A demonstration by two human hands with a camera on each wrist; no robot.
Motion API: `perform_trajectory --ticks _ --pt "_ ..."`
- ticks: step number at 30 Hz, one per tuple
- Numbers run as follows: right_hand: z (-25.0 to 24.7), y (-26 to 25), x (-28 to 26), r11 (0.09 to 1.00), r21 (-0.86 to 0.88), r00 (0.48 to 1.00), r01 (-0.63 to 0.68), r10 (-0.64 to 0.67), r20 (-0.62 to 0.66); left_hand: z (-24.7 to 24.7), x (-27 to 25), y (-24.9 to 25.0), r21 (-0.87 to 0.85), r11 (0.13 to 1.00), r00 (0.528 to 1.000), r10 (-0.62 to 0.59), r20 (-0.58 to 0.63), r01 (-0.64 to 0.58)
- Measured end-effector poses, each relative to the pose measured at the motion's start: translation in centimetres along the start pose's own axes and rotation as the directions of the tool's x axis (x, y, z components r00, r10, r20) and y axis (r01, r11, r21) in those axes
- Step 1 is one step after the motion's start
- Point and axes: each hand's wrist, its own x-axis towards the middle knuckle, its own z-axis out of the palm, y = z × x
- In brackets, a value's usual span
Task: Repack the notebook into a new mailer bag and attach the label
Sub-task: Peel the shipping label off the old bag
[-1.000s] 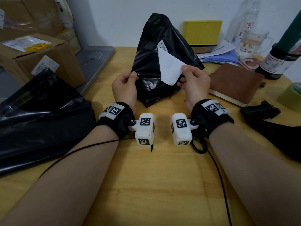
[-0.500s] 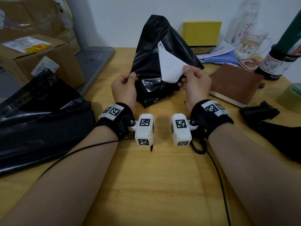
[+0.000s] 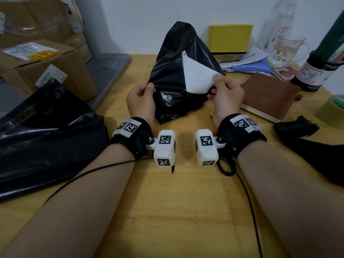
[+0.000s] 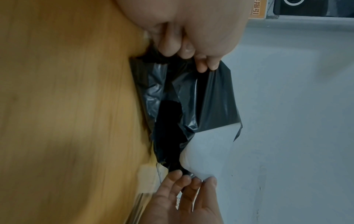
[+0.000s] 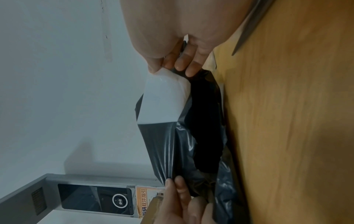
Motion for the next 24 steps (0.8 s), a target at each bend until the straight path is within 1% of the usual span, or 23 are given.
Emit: perform_trajectory --ticks 11,20,24 --pt "-0.1 -0.4 -0.2 1.0 -0.004 0.999 -0.017 0.017 -0.033 0.0 0.4 -0.4 -0.035 0.999 1.0 0.016 -0.026 -0.017" --pt "0.0 -0.2 -0.1 1.0 -0.011 0.998 0.011 -0.012 -0.06 0.0 1.0 -0.8 -0.082 0.997 0.999 -0.002 -0.05 -0.002" --pt "0.0 -0.3 0.0 1.0 -0.01 0.997 0.001 -0.002 -0.072 0.0 1.2 -1.0 -0.097 0.995 0.998 0.01 -0.06 -0.016"
